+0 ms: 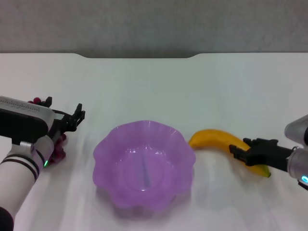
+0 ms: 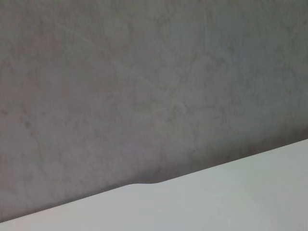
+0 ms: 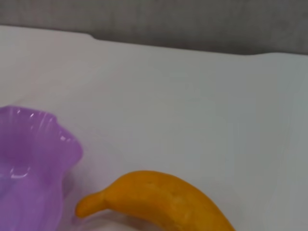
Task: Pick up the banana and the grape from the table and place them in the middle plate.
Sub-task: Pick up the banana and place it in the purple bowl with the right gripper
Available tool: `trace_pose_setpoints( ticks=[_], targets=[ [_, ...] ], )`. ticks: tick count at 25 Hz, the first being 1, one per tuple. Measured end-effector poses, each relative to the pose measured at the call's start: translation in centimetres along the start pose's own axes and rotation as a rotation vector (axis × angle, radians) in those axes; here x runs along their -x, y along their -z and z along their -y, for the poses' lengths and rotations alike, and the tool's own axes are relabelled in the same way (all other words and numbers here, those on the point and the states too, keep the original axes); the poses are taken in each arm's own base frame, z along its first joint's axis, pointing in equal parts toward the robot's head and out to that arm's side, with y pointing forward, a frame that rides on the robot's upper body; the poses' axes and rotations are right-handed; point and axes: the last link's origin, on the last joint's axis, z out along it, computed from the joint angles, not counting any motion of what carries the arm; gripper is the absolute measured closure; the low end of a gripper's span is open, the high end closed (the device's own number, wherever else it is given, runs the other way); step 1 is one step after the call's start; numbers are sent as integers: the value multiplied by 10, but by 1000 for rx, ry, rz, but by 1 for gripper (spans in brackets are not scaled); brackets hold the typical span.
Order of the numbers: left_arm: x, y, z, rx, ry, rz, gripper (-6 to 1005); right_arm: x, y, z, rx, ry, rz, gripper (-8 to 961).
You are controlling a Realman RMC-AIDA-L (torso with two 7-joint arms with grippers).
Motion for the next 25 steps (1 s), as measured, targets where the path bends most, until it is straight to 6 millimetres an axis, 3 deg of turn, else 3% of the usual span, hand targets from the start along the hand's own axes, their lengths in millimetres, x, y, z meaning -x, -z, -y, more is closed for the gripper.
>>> trace_pose_setpoints(
  ticks=[7,13,19,25],
  targets=[
    [1,0,1,-2,0,1,170,12,11,18,-50,-17,68,452],
    [2,1,1,-3,-1,4,170,42,26,28,-70,4,198,451],
    [2,1,2,-3,-1,4,170,73,24,-9,124,113,292,453],
    [-1,1,0,1,-1,-4,170,81,9,-51,292,248,257,457]
  ],
)
